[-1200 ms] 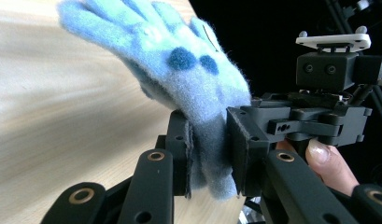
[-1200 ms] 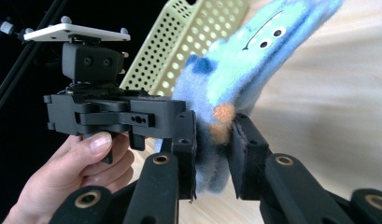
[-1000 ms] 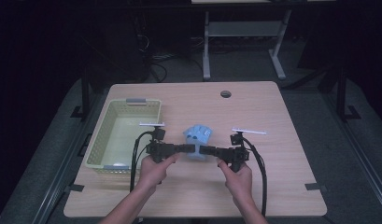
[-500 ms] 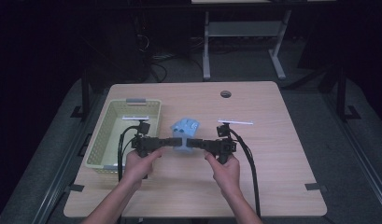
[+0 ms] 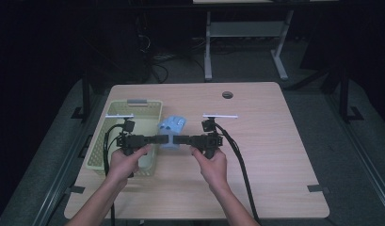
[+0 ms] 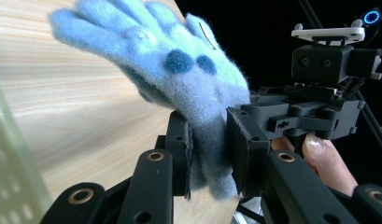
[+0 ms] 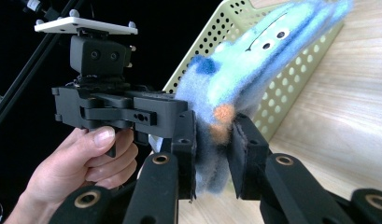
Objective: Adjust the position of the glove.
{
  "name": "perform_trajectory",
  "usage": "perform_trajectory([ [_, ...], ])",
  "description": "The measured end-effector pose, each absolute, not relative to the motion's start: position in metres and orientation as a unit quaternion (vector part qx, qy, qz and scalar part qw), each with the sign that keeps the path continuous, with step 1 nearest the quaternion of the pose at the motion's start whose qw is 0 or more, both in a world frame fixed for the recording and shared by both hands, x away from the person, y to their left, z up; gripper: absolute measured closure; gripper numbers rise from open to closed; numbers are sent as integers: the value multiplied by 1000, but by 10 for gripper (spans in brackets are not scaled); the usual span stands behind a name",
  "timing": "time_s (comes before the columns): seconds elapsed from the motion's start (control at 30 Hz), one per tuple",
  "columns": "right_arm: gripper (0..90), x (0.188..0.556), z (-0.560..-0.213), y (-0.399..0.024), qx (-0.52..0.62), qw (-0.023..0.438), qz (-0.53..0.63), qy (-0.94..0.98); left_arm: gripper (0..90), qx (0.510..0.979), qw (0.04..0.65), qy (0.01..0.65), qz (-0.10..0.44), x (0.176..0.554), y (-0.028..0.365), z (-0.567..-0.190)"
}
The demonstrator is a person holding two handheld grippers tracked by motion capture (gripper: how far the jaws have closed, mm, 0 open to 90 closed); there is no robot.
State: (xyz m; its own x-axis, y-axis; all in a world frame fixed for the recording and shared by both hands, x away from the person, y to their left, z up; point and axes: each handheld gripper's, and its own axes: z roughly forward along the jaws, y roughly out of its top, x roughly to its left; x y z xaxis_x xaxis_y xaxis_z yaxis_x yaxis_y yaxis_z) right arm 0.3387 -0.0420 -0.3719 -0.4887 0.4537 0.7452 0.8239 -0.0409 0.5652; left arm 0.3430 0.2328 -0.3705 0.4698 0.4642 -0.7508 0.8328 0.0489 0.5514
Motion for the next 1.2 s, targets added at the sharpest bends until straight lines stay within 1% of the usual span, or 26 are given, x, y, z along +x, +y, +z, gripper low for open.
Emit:
perform_trajectory([
  [0.37,733,348,-367,-20,-464,178,-541,-679,708,664,539,488,-174,347,254,-367],
  [0.8,733,360,-363,13,-449,189,-537,-688,708,661,534,503,-159,348,288,-359],
  [1.2,732,366,-361,40,-437,195,-527,-702,707,657,533,509,-156,347,315,-360],
])
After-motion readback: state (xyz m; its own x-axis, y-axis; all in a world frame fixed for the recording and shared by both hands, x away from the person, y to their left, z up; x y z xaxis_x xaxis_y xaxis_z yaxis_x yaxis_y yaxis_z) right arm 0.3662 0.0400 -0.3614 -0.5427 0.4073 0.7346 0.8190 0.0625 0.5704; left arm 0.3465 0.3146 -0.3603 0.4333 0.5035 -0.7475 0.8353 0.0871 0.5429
